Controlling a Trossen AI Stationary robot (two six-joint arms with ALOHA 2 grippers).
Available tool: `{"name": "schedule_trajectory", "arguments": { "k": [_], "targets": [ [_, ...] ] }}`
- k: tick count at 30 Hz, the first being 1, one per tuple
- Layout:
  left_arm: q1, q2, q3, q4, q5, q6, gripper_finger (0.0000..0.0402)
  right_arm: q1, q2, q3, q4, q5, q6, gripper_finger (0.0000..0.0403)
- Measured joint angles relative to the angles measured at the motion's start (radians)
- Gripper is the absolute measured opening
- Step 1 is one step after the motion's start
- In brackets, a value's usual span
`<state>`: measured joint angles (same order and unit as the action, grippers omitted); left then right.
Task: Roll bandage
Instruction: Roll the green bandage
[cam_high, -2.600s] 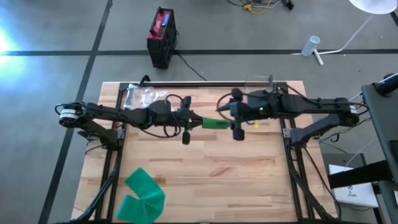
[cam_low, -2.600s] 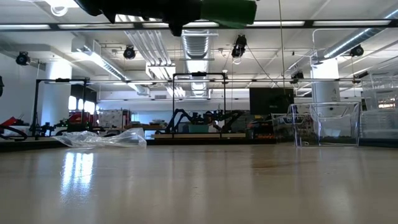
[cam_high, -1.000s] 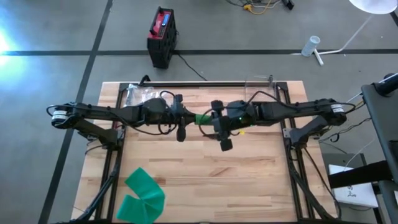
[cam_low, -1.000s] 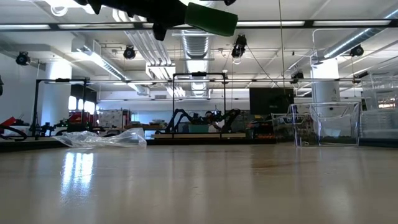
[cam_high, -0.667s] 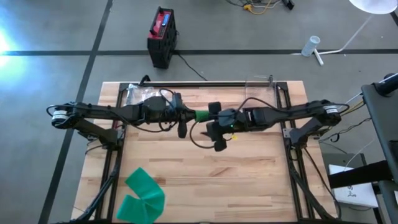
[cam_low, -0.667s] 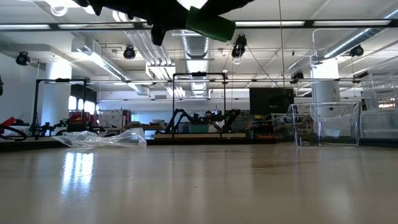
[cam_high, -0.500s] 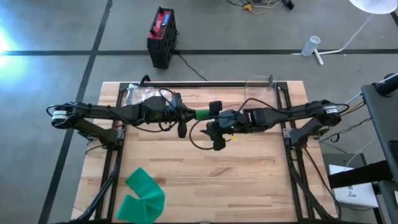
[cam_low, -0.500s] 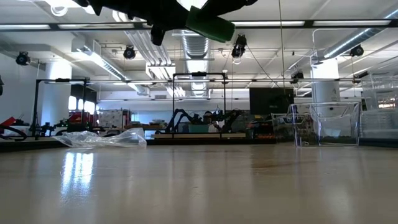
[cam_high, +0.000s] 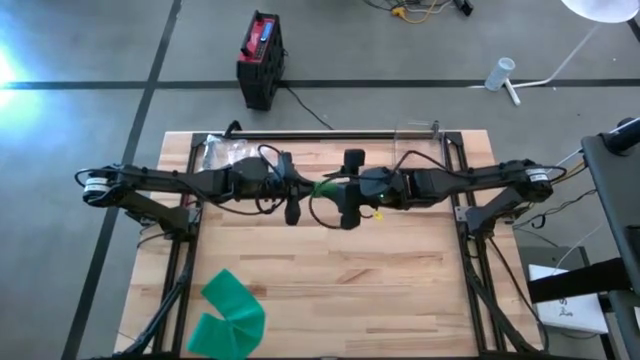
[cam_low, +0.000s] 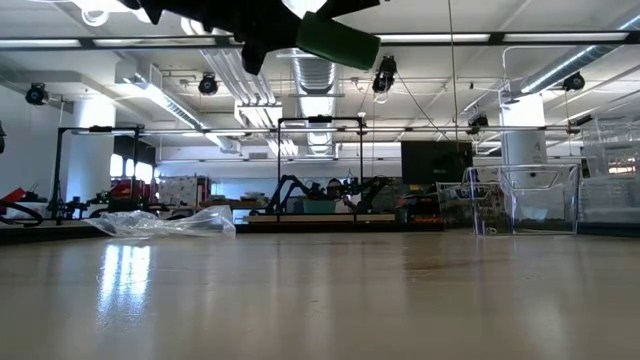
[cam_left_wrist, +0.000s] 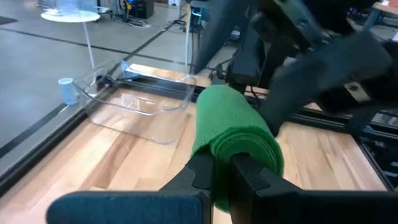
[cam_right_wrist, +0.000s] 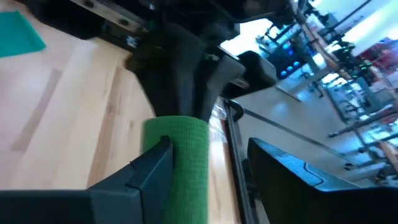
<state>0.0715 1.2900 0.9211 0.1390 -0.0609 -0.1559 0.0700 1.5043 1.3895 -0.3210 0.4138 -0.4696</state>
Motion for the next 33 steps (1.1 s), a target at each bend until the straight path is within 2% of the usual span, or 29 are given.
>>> {"name": "schedule_trajectory", "arguments": {
  "k": [12, 18, 20, 24, 29, 33],
  "targets": [
    [0.0, 0.002, 0.0, 0.006, -0.004, 0.016, 0.0009, 0.037, -0.038, 0.014, -0.001, -0.032, -0.012, 0.0199],
    [0.0, 0.002, 0.0, 0.008, -0.01, 0.016, 0.0009, 0.051, -0.057, -0.001, -0.108, -0.28, 0.085, 0.0199],
    [0.001, 0.002, 0.0, 0.009, -0.011, 0.016, 0.0009, 0.05, -0.048, -0.002, -0.155, -0.316, 0.114, 0.0199],
    [0.0, 0.002, 0.0, 0.02, 0.002, 0.038, 0.0009, 0.05, -0.026, -0.002, -0.182, -0.272, 0.119, 0.0199],
    [-0.005, 0.002, 0.0, 0.025, 0.024, 0.1, 0.0009, 0.045, -0.016, -0.002, -0.163, -0.085, 0.042, 0.0199],
    [-0.009, 0.0, 0.0, 0.025, 0.022, 0.149, 0.0009, 0.034, -0.016, -0.003, -0.128, -0.081, 0.005, 0.0199]
  ]
}}
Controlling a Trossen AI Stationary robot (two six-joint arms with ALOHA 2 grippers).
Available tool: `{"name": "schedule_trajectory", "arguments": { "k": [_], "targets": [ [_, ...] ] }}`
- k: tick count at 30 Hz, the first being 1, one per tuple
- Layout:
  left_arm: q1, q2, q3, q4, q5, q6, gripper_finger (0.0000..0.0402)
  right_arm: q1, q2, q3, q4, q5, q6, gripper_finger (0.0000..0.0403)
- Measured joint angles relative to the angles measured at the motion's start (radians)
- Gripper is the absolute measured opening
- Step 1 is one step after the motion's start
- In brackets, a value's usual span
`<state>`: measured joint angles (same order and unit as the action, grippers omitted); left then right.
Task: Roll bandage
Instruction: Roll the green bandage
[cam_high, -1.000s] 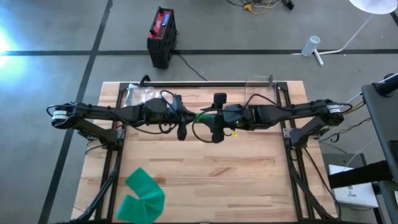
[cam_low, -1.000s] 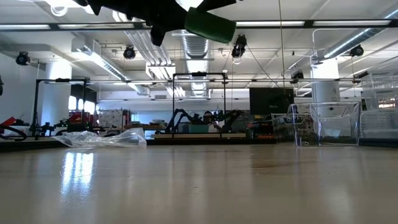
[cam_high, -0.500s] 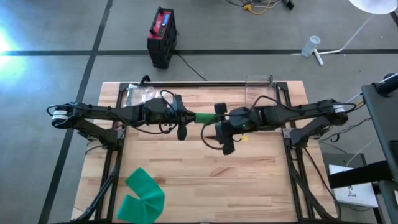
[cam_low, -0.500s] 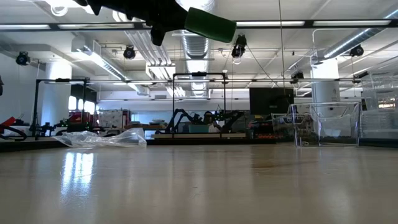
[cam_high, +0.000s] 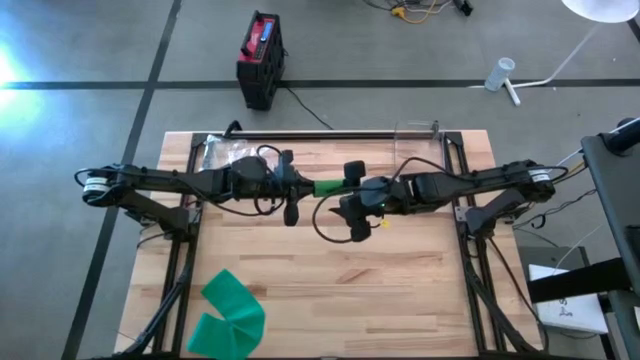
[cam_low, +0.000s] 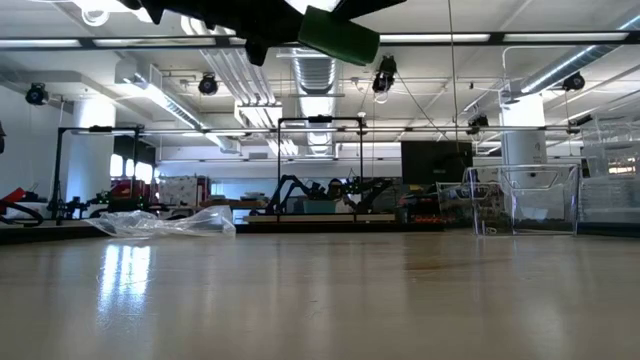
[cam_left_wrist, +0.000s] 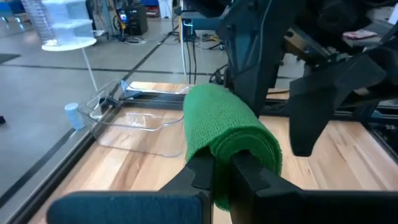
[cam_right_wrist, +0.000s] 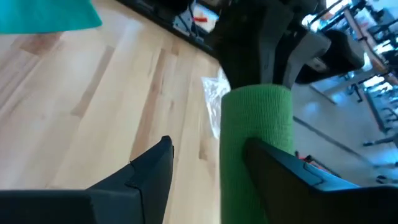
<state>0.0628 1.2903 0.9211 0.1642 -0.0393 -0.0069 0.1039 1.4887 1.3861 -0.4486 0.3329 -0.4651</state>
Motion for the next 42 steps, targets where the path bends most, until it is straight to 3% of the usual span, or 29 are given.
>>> {"name": "schedule_trajectory", "arguments": {
  "k": [13, 20, 26, 33, 42],
  "targets": [
    [-0.022, 0.0, 0.0, -0.006, 0.034, 0.074, 0.0009, -0.012, 0.001, 0.0, 0.086, -0.037, -0.025, 0.0199],
    [-0.023, 0.0, 0.0, -0.017, 0.015, 0.028, 0.0009, 0.016, -0.016, 0.029, 0.083, -0.048, -0.026, 0.0199],
    [-0.023, 0.0, 0.0, -0.007, -0.009, 0.021, 0.0009, 0.02, -0.008, 0.025, 0.094, -0.197, 0.033, 0.0199],
    [-0.023, 0.001, 0.0, -0.013, -0.024, 0.035, 0.0009, 0.001, 0.037, 0.016, 0.077, -0.056, 0.043, 0.0199],
    [-0.025, 0.001, 0.0, -0.004, -0.006, 0.05, 0.0009, 0.0, 0.01, 0.015, 0.029, 0.017, 0.064, 0.0199]
  ]
}}
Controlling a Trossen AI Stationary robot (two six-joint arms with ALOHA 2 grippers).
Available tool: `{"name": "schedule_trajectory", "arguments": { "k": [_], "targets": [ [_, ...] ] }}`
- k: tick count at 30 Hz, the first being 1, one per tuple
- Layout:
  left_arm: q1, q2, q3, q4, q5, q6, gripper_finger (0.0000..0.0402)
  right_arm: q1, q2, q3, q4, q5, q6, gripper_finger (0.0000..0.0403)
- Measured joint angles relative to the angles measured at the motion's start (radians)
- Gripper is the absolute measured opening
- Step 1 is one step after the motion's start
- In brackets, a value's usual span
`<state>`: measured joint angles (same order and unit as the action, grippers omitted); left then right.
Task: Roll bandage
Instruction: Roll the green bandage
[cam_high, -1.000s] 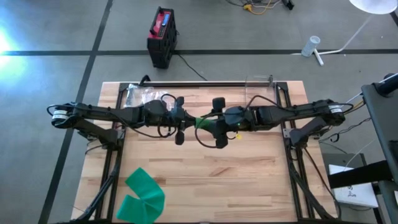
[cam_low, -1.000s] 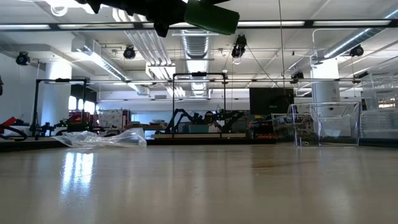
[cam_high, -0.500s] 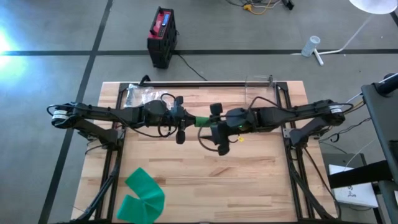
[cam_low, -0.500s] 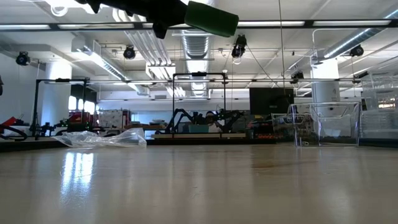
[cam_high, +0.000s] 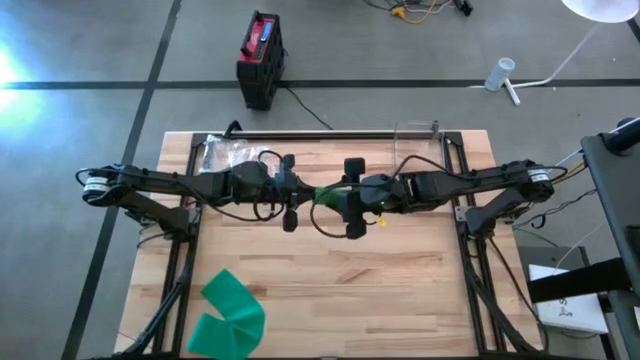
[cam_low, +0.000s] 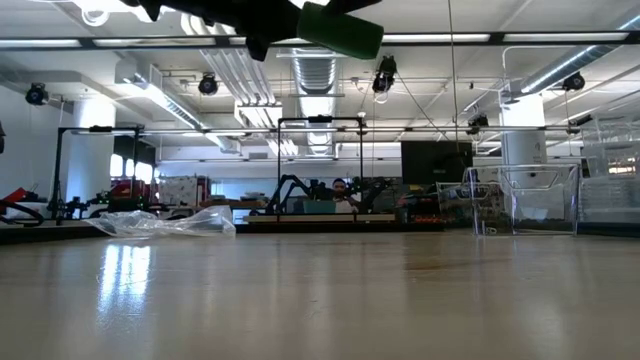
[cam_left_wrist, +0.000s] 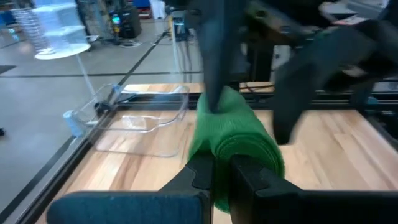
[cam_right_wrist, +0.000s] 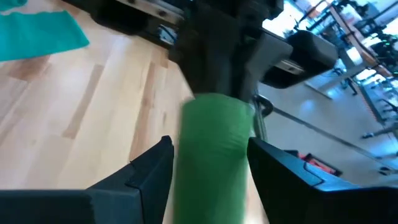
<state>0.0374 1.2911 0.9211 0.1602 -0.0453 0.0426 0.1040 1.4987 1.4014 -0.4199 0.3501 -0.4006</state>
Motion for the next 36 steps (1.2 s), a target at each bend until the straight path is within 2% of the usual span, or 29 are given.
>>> {"name": "schedule_trajectory", "arguments": {
  "k": [10, 16, 27, 36],
  "targets": [
    [0.0, 0.0, 0.0, -0.001, 0.001, -0.002, 0.0009, 0.017, -0.016, -0.002, 0.052, -0.01, -0.029, 0.0199],
    [0.0, 0.0, 0.0, 0.004, -0.002, -0.002, 0.0009, 0.027, -0.043, -0.009, 0.089, -0.168, 0.02, 0.0199],
    [-0.016, 0.0, 0.0, 0.003, -0.005, 0.076, 0.0009, -0.029, -0.003, -0.028, 0.084, -0.113, 0.061, 0.0199],
    [-0.034, -0.001, 0.0, 0.034, 0.002, 0.141, 0.0009, -0.039, -0.002, -0.028, 0.081, -0.14, 0.064, 0.0199]
  ]
}}
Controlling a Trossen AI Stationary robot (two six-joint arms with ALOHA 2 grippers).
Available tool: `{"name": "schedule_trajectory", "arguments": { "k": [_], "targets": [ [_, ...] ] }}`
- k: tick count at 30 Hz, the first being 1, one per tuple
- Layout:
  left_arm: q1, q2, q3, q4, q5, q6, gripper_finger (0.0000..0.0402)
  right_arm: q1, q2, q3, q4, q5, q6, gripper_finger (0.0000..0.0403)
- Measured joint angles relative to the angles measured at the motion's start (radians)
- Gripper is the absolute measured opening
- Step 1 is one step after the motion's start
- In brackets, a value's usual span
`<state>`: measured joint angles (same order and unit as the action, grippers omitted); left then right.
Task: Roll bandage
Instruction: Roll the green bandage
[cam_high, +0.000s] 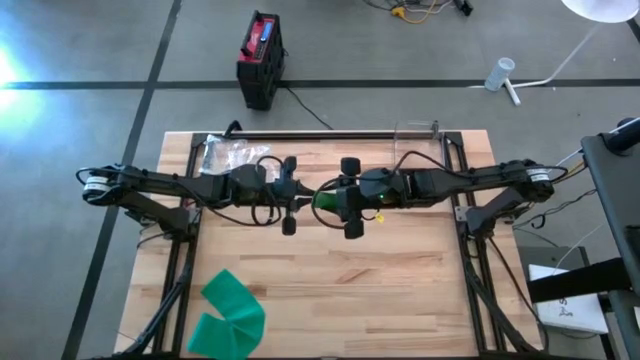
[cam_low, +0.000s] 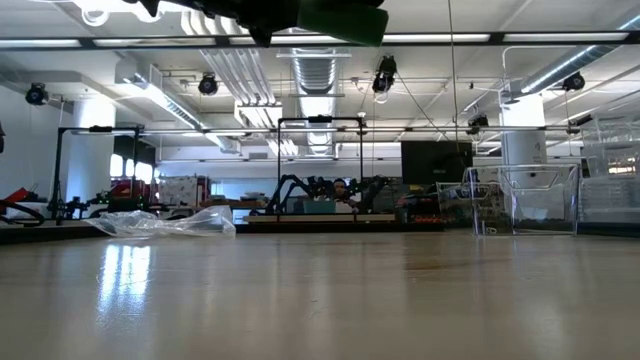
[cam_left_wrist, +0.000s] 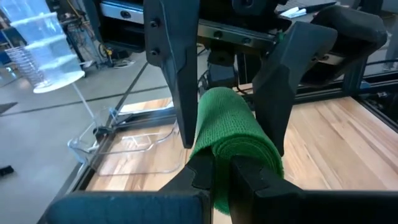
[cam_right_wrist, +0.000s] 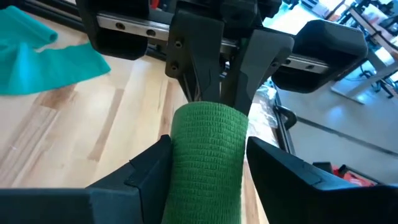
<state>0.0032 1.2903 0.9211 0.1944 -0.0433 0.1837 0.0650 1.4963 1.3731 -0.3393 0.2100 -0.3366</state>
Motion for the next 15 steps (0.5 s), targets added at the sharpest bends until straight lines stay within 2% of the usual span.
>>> {"name": "schedule_trajectory", "arguments": {
  "k": [8, 15],
  "targets": [
    [-0.001, 0.0, 0.0, -0.005, 0.006, -0.029, 0.0009, 0.032, -0.072, 0.014, 0.005, 0.003, -0.039, 0.0199],
    [0.0, 0.0, 0.0, 0.005, 0.005, -0.042, 0.0009, 0.039, -0.057, -0.002, -0.004, -0.076, 0.021, 0.0199]
  ]
}}
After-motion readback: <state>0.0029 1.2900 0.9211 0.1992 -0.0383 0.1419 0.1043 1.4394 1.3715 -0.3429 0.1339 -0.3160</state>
